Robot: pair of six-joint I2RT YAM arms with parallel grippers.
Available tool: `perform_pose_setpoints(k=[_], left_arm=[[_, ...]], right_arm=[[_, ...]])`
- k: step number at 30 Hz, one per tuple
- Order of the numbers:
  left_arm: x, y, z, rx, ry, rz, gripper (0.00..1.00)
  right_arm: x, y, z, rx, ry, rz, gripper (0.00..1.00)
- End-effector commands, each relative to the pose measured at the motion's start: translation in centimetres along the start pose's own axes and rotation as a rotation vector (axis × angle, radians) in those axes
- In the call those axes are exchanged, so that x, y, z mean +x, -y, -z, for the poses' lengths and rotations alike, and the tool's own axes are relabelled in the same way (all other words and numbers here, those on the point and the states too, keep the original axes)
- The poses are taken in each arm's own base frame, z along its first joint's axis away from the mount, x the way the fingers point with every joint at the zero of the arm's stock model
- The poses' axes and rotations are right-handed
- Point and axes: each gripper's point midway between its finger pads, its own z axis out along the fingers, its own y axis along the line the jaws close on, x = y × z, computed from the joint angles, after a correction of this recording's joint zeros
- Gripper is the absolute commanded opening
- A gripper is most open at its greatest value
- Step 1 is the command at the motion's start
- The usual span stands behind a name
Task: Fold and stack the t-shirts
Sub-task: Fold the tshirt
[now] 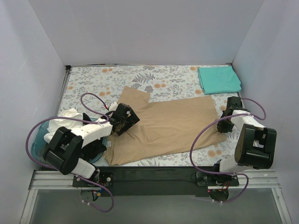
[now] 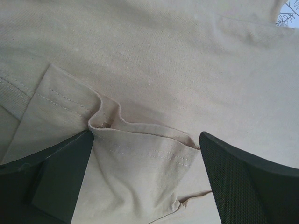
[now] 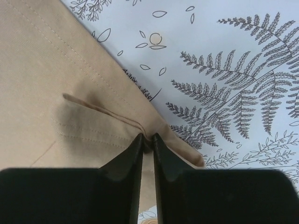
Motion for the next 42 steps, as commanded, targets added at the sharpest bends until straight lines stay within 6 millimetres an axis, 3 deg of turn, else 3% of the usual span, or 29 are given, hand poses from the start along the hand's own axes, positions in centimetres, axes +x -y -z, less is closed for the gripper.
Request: perform_pose_setpoints(k=[1, 3, 10, 13, 16, 17, 22, 26, 27, 29, 32, 42], left_arm=[[0.7, -3.7, -0.4, -0.127, -0.011, -0.03, 0.98], [0.8, -3.7, -0.5, -0.132, -0.016, -0.028, 0.98], [0.9, -4.0, -0.7, -0.149, -0.017, -0.024, 0.98], [0.9, -4.2, -0.7, -0.16, -0.018, -0.022, 0.98], [1.0, -4.2, -0.8, -0.162, -0.025, -0.022, 0.98], [1.1, -4.2, -0.8, -0.16, -0.028, -0.021, 0.98], [0.9, -3.8, -0.4, -0.141, -0.027, -0.024, 0.98], [1.0, -3.1, -0.2, -0.106, -0.034, -0.031, 0.98], [1.1, -3.0, -0.1, -0.098, -0.04, -0.029, 0.98], [1.1, -2.9, -0.2, -0.094, -0.045, -0.032, 0.98], [1.3, -2.9, -0.2, -0.093, -0.053, -0.033, 0.98], [1.5, -2.9, -0.5, -0.098, -0.06, -0.039, 0.98]], right_arm=[[-0.2, 1.4, -0.5, 0.087, 0.008, -0.03, 0.14], [-0.3, 2.1, -0.3, 0.127, 0.015, -0.04, 0.1], [0.3, 4.9, 1.1, 0.258, 0.026, -0.098, 0.12], [0.6, 6.0, 1.5, 0.292, 0.035, -0.139, 0.23], [0.7, 6.7, 1.8, 0.303, 0.04, -0.164, 0.41], [0.7, 6.5, 1.8, 0.29, 0.038, -0.164, 0.46], [0.0, 6.0, 2.5, 0.253, 0.065, -0.164, 0.49], [-1.7, 1.8, 3.6, -0.013, 0.118, -0.061, 0.49], [-2.0, -0.7, 4.6, -0.161, 0.139, -0.033, 0.49], [-2.4, -2.2, 5.4, -0.256, 0.168, -0.004, 0.47], [-2.6, -1.1, 5.1, -0.194, 0.177, -0.009, 0.44], [-0.4, 0.4, 1.6, -0.088, 0.042, -0.012, 0.36]])
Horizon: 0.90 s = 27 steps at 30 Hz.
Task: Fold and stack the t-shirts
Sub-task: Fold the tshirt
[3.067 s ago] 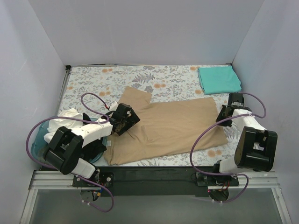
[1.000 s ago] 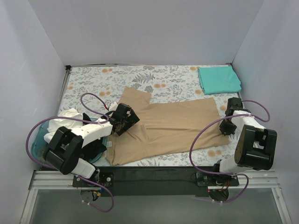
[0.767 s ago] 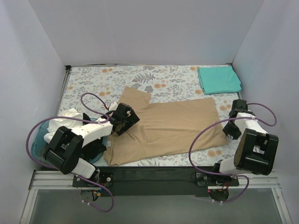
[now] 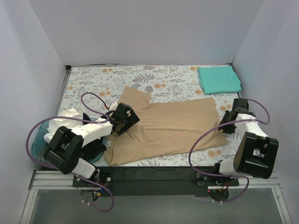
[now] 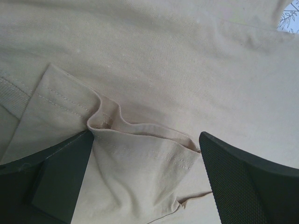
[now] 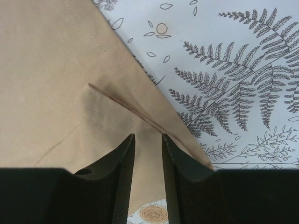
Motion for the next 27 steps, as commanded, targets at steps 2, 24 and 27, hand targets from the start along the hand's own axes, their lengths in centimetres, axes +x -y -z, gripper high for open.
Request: perform_pose_setpoints(k=[2, 24, 27], left_arm=[[1.4, -3.0, -0.5, -0.098, -0.051, -0.031, 0.98], [1.5, -3.3, -0.5, -0.105, -0.05, -0.026, 0.98], [1.5, -3.3, -0.4, -0.103, -0.05, -0.026, 0.98]], right_arm=[[0.2, 1.6, -0.9, 0.088, -0.011, -0.006, 0.35], [0.0, 2.0, 1.7, 0.109, 0.067, -0.045, 0.01], [-0.8, 1.9, 2.1, 0.108, 0.091, -0.049, 0.01]])
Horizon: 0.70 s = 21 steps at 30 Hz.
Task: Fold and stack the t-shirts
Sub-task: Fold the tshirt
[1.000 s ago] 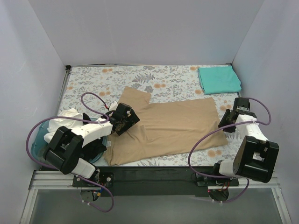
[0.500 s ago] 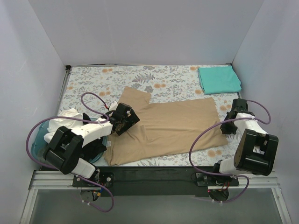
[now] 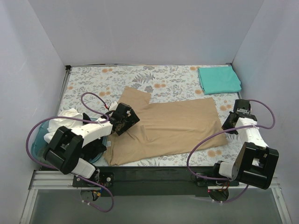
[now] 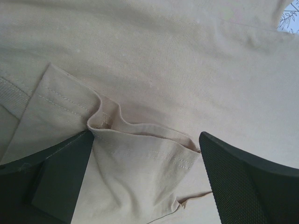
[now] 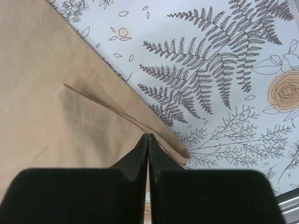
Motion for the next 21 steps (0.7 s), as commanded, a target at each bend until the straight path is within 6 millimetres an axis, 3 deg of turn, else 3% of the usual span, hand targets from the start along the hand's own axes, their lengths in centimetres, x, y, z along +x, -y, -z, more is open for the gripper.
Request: perform_pose_setpoints(k=[1, 6, 8, 12, 15, 17, 20, 21], left_arm=[[1.5, -3.2, -0.4, -0.1, -0.049, -0.024, 0.98], [0.7, -1.7, 0.5, -0.05, -0.038, -0.025, 0.98], [-0.2, -0.1, 1.4, 0.0, -0.021, -0.025, 0.98], [-2.5, 3.2, 3.5, 0.094, 0.028, -0.033, 0.98], [-5.3, 5.8, 5.0, 0.127, 0.105, -0.057, 0.98], [-7.5, 7.7, 5.7, 0.131, 0.163, -0.071, 0.98], [-10.0, 8.3, 5.4, 0.074, 0.222, -0.105, 0.98], [-11.2, 9.4, 5.0, 0.072, 0.237, -0.102, 0.98]], right_arm=[[-0.9, -0.6, 0.8, -0.039, 0.026, 0.018, 0.01], [-3.2, -4.8, 3.2, -0.28, 0.093, 0.083, 0.01], [-4.5, -6.4, 4.3, -0.367, 0.128, 0.116, 0.1], [-6.5, -9.0, 6.1, -0.508, 0.174, 0.155, 0.48], [-8.6, -10.4, 7.1, -0.57, 0.233, 0.161, 0.98], [-9.8, -11.2, 7.6, -0.599, 0.256, 0.16, 0.98], [-11.1, -11.7, 7.8, -0.616, 0.281, 0.159, 0.98], [-11.6, -11.9, 7.9, -0.621, 0.299, 0.162, 0.98]])
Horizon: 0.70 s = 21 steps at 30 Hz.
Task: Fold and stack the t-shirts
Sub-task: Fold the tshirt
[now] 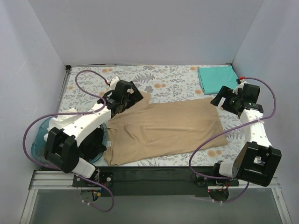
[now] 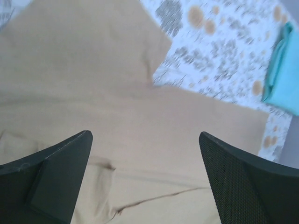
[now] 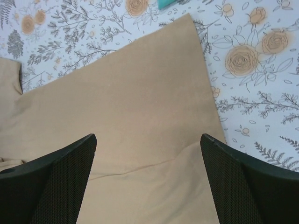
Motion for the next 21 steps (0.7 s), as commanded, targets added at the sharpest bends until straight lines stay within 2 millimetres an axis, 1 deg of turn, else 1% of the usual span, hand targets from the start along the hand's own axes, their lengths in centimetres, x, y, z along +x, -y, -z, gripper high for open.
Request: perform_pose_setpoints(k=[1, 2, 3, 4, 5, 6, 7, 8, 9, 10, 11, 12, 13, 14, 15, 16, 17, 19, 21], left_arm=[[-4.4, -0.2, -1.7, -0.077, 0.084, -0.048, 0.98], [-5.1, 0.0, -2.4, -0.074, 0.082, -0.049, 0.98], [-6.7, 0.2, -4.0, -0.087, 0.087, -0.052, 0.98], [-7.1, 0.4, -4.9, -0.085, 0.076, -0.061, 0.98], [-8.1, 0.7, -5.7, -0.089, 0.086, -0.071, 0.98], [-9.0, 1.0, -7.8, -0.108, 0.09, -0.096, 0.98], [-9.9, 1.5, -8.6, -0.108, 0.1, -0.111, 0.98], [-8.9, -0.3, -11.5, -0.173, 0.056, -0.14, 0.98], [-11.1, 1.6, -11.9, -0.15, 0.092, -0.136, 0.98], [-11.0, 0.7, -13.2, -0.193, 0.074, -0.148, 0.98], [-11.3, 0.2, -14.2, -0.215, 0.066, -0.159, 0.98], [-11.8, 0.6, -16.4, -0.22, 0.064, -0.168, 0.98], [-11.6, 0.1, -17.3, -0.248, 0.047, -0.186, 0.98], [-12.0, 0.0, -18.1, -0.257, 0.048, -0.191, 0.97], [-12.1, 0.0, -20.0, -0.265, 0.045, -0.204, 0.95], [-12.2, -0.1, -20.6, -0.275, 0.042, -0.216, 0.91], [-12.0, -0.4, -21.4, -0.284, 0.035, -0.232, 0.83], [-11.8, -0.7, -22.6, -0.301, 0.03, -0.253, 0.77], [-11.8, -1.5, -22.8, -0.336, 0.04, -0.261, 0.7]], right_arm=[[-3.5, -1.6, -0.1, -0.076, 0.095, 0.039, 0.98], [-3.6, -1.6, -0.2, -0.076, 0.1, 0.043, 0.98], [-3.3, -1.5, -0.3, -0.072, 0.1, 0.045, 0.98], [-3.5, -1.2, -0.4, -0.055, 0.114, 0.051, 0.98], [-3.4, -1.0, -0.4, -0.046, 0.116, 0.051, 0.98], [-2.8, -0.6, -0.6, -0.034, 0.107, 0.045, 0.98], [-3.0, -0.5, -0.6, -0.024, 0.124, 0.045, 0.98], [-2.8, -0.3, -0.6, -0.018, 0.123, 0.042, 0.98], [-2.6, -0.2, -0.5, -0.009, 0.127, 0.043, 0.98], [-2.4, -0.1, -0.5, -0.004, 0.127, 0.042, 0.98], [-2.2, 0.1, -0.5, 0.005, 0.126, 0.039, 0.98], [-2.0, 0.4, -0.4, 0.02, 0.131, 0.037, 0.98], [-1.6, 0.6, -0.4, 0.027, 0.127, 0.033, 0.98], [-1.5, 0.6, -0.2, 0.034, 0.131, 0.034, 0.98], [-1.2, 0.9, -0.3, 0.046, 0.128, 0.035, 0.98], [-1.1, 1.0, -0.3, 0.049, 0.129, 0.036, 0.98], [-1.3, 1.1, -0.1, 0.057, 0.137, 0.036, 0.98], [-1.2, 1.1, -0.1, 0.059, 0.136, 0.038, 0.98], [-1.1, 1.2, -0.1, 0.064, 0.135, 0.036, 0.98]])
